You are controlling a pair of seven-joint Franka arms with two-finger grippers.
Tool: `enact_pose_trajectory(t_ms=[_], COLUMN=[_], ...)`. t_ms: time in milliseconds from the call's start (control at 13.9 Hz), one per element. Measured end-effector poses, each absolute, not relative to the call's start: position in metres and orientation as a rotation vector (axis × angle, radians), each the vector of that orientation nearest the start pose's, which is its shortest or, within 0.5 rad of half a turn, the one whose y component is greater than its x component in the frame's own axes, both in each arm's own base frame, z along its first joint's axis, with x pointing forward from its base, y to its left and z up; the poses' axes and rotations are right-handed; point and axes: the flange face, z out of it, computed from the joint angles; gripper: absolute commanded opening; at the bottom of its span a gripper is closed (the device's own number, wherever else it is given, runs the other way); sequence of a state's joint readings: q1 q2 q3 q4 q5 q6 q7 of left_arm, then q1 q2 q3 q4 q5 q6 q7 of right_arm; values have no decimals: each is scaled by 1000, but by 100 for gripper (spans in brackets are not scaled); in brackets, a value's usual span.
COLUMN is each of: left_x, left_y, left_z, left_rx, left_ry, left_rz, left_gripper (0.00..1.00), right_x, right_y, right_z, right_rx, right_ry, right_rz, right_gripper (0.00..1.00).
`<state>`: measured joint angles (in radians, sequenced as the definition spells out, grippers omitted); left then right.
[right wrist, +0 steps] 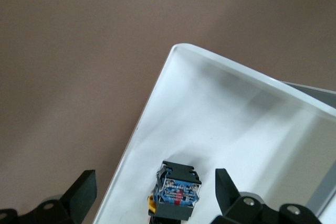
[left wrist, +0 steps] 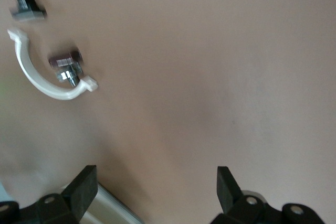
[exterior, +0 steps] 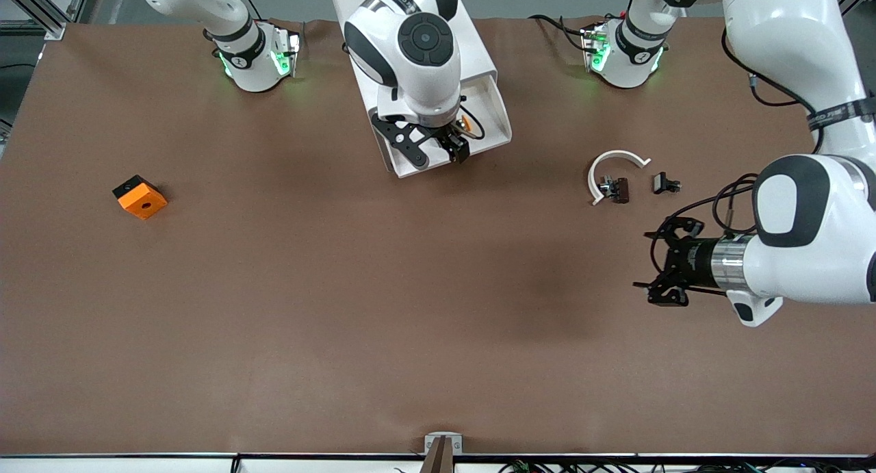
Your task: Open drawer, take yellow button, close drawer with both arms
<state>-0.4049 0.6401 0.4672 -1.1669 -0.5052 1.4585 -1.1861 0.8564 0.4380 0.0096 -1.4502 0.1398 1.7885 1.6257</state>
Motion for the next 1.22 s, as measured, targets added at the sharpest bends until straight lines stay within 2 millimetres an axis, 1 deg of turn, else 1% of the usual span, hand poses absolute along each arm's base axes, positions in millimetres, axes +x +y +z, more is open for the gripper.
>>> enact_pose_trajectory(t_ms=[72, 144, 288, 360, 432, 576, 648, 792, 936, 1223], left_x=[688, 687, 685, 687, 689, 689, 687, 684, 679, 674], left_y=[-96, -98, -106, -106, -105, -100, -99, -98, -101, -98], left_z=[432, 433, 433, 434, 435, 442, 446, 449, 445, 438], left_rx=[-2584, -2611, -2703, -2761, -2816, -2886, -2903, -2913, -2914, -2918], left_ry=[-1693, -1602, -1423, -1338, -1259, -1159, -1120, -1029, -933, -897], left_rz=[505, 461, 432, 414, 393, 369, 360, 341, 344, 363], left_gripper=[100, 100, 100, 100, 100, 100, 100, 100, 100, 100], right_x=[430, 431, 432, 432, 432, 431, 430, 430, 428, 413], right_y=[523, 524, 525, 525, 525, 526, 527, 527, 529, 541], right_z=[423, 417, 409, 408, 408, 408, 409, 409, 409, 409], right_rx=[-2938, -2943, -2950, -2951, -2951, -2948, -2942, -2936, -2935, -2954], right_ry=[1238, 1241, 1247, 1248, 1248, 1248, 1249, 1251, 1248, 1207], right_rz=[265, 269, 274, 275, 276, 284, 299, 312, 321, 321], right_gripper=[100, 100, 100, 100, 89, 66, 60, 59, 60, 60])
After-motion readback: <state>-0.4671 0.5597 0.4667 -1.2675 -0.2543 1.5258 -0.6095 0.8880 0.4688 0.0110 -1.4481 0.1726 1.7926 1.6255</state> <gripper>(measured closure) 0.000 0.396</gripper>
